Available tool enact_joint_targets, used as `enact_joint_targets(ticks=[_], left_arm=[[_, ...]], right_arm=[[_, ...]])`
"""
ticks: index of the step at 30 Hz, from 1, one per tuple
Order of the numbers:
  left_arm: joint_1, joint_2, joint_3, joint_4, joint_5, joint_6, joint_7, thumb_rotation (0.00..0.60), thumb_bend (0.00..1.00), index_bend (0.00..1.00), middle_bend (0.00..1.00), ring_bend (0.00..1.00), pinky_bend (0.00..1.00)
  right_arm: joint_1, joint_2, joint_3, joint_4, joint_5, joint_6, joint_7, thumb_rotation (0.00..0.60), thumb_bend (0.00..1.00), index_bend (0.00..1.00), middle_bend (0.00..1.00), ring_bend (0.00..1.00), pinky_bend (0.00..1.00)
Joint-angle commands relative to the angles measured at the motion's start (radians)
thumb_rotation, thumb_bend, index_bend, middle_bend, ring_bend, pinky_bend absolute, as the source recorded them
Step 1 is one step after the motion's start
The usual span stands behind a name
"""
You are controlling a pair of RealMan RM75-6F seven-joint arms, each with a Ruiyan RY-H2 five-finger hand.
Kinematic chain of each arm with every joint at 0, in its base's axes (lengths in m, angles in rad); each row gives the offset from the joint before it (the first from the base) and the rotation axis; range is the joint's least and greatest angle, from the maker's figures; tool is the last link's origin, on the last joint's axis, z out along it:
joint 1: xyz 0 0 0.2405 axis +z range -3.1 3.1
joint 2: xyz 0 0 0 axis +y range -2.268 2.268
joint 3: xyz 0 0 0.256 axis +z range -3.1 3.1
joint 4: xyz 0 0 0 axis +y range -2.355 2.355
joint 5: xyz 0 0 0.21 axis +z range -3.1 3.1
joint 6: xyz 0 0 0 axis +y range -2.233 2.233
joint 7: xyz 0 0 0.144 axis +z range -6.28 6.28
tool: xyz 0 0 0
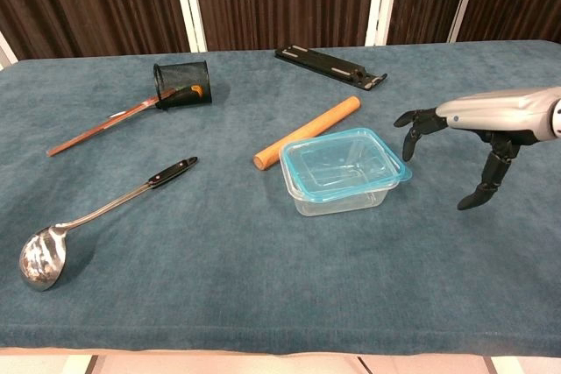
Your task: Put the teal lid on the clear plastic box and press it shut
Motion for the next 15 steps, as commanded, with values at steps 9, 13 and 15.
enact_joint_targets(ticks=[9,13,15], left_arm=[[0.001,0.001,0.000,0.000,0.001,0.003,-0.002,0.600,0.41,0.00,0.00,0.00,0.01],[0.001,0.001,0.000,0.000,0.001,0.004,-0.003,0.600,0.41,0.00,0.00,0.00,0.01],[0.001,0.001,0.000,0.000,0.002,0.003,-0.003,0.600,0.41,0.00,0.00,0.00,0.01]], right_arm=[[-0.006,0.004,0.006,-0.022,-0.016,-0.009,-0.014,0.600,0.30,0.39,0.00,0.00,0.06],[-0.007,0.005,0.008,-0.030,-0.017,-0.013,-0.023,0.600,0.30,0.39,0.00,0.00,0.06],[-0.007,0.005,0.009,-0.033,-0.016,-0.015,-0.026,0.600,0.29,0.39,0.00,0.00,0.06]])
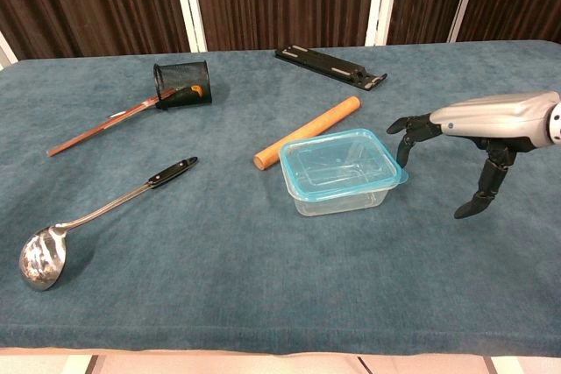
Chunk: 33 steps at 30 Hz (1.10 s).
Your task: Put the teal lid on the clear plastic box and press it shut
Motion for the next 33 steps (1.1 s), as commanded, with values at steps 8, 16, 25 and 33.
enact_joint_targets(ticks=[8,16,25,33], left_arm=[[0.000,0.000,0.000,0.001,0.001,0.001,-0.001,0.600,0.41,0.00,0.00,0.00,0.01],[0.000,0.000,-0.001,0.000,-0.002,-0.001,0.000,0.600,0.41,0.00,0.00,0.00,0.01],[0.000,0.001,-0.001,0.001,-0.001,0.000,-0.002,0.600,0.41,0.00,0.00,0.00,0.01],[-0.001,0.000,-0.001,-0.002,-0.003,-0.003,0.001,0.600,0.41,0.00,0.00,0.00,0.01]], right_arm=[[-0.002,0.001,0.008,-0.006,0.011,-0.004,-0.016,0.600,0.30,0.39,0.00,0.00,0.06],[0.000,-0.003,0.013,-0.005,0.012,-0.011,-0.023,0.600,0.30,0.39,0.00,0.00,0.06],[-0.024,0.047,0.004,-0.019,0.000,0.007,-0.015,0.600,0.30,0.39,0.00,0.00,0.06],[-0.063,0.114,-0.009,-0.066,-0.116,0.045,0.073,0.600,0.30,0.41,0.00,0.00,0.06]])
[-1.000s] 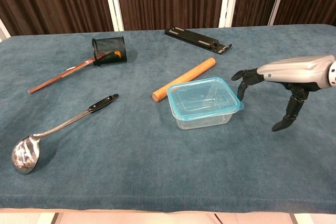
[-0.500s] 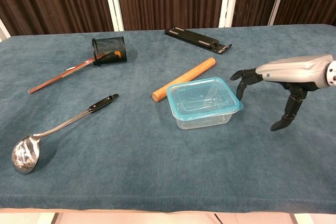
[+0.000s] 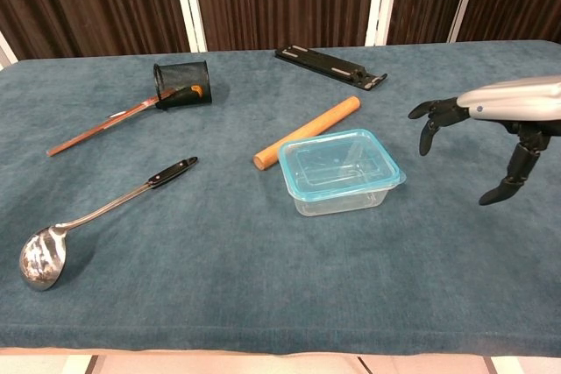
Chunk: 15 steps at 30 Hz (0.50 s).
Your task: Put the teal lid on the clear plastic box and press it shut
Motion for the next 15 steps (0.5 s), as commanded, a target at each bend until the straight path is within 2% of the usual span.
enact_joint_targets(ticks=[1,9,12,15], left_arm=[[0.000,0.000,0.000,0.000,0.000,0.001,0.000,0.600,0.41,0.00,0.00,0.00,0.01],[0.001,0.000,0.001,0.000,0.005,0.005,-0.003,0.600,0.41,0.00,0.00,0.00,0.01],[-0.001,-0.002,0.003,-0.001,0.009,0.001,0.002,0.600,0.41,0.00,0.00,0.00,0.01],[-0.003,-0.003,0.005,-0.002,0.012,-0.001,0.007,0.600,0.41,0.00,0.00,0.00,0.01]], right_arm=[[-0.025,0.039,-0.018,-0.036,-0.078,0.029,0.039,0.600,0.30,0.42,0.00,0.00,0.06],[-0.068,0.088,-0.073,-0.104,-0.258,0.089,0.089,0.600,0.30,0.43,0.00,0.00,0.05],[-0.056,0.064,-0.069,-0.119,-0.278,0.074,0.086,0.600,0.30,0.43,0.00,0.00,0.04],[-0.040,0.008,-0.047,-0.120,-0.272,0.060,0.032,0.600,0.30,0.42,0.00,0.00,0.02]])
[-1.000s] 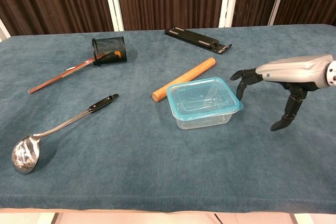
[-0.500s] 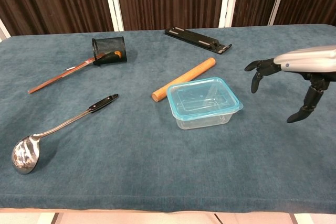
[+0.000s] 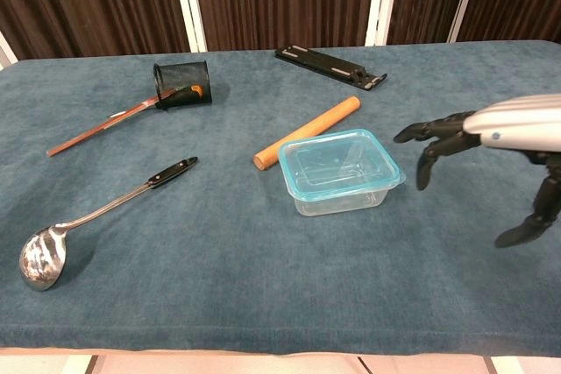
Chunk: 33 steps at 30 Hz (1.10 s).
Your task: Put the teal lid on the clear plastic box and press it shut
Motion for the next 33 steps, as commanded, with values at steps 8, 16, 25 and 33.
enact_joint_targets(ticks=[8,16,25,33], left_arm=[[0.005,0.004,0.002,0.003,0.000,0.008,-0.009,0.600,0.41,0.00,0.00,0.00,0.01],[0.006,0.007,0.006,0.006,0.010,0.014,-0.020,0.600,0.41,0.00,0.00,0.00,0.01],[0.007,0.007,0.008,0.005,0.013,0.016,-0.018,0.600,0.41,0.00,0.00,0.00,0.01],[0.008,0.009,0.007,0.005,0.013,0.018,-0.024,0.600,0.41,0.00,0.00,0.00,0.01]], right_arm=[[0.057,-0.223,0.077,0.020,0.136,-0.059,-0.272,0.600,0.30,0.42,0.00,0.00,0.00],[0.073,-0.290,0.098,0.018,0.250,-0.041,-0.406,0.600,0.30,0.42,0.00,0.00,0.00],[0.098,-0.311,0.116,0.019,0.337,-0.037,-0.446,0.600,0.30,0.41,0.00,0.00,0.00],[0.120,-0.333,0.120,0.026,0.395,-0.032,-0.474,0.600,0.30,0.40,0.00,0.00,0.00]])
